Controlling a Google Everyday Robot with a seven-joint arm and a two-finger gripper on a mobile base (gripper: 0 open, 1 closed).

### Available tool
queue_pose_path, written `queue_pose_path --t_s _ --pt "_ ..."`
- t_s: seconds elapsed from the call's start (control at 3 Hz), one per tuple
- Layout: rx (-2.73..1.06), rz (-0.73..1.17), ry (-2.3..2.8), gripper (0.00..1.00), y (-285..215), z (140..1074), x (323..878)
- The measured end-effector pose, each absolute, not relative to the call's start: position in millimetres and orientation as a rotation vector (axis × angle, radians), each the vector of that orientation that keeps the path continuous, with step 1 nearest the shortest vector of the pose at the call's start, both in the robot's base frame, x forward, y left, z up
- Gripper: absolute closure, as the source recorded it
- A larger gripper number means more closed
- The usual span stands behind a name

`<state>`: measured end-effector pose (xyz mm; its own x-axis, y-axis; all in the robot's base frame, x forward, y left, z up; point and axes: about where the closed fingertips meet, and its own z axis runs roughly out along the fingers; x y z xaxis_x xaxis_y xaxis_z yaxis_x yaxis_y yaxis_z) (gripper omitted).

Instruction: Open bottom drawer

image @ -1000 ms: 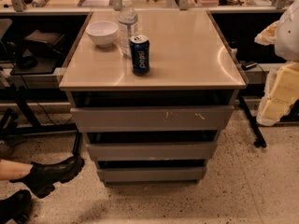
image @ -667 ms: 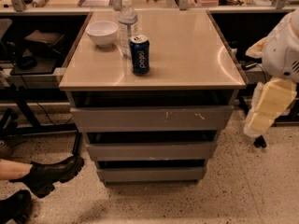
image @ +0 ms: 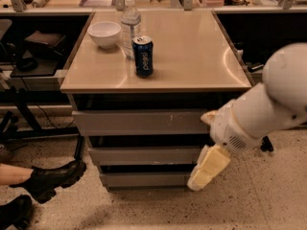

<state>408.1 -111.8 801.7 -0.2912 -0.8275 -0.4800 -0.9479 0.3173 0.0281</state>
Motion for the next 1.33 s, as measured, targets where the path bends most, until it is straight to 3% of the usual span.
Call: queue_pose_path --t_s 0.67,1.33 --pt "-1.436 0.836 2.293 0.0 -69 641 353" --pt "-1.41 0.795 2.31 0.0 -60 620 363"
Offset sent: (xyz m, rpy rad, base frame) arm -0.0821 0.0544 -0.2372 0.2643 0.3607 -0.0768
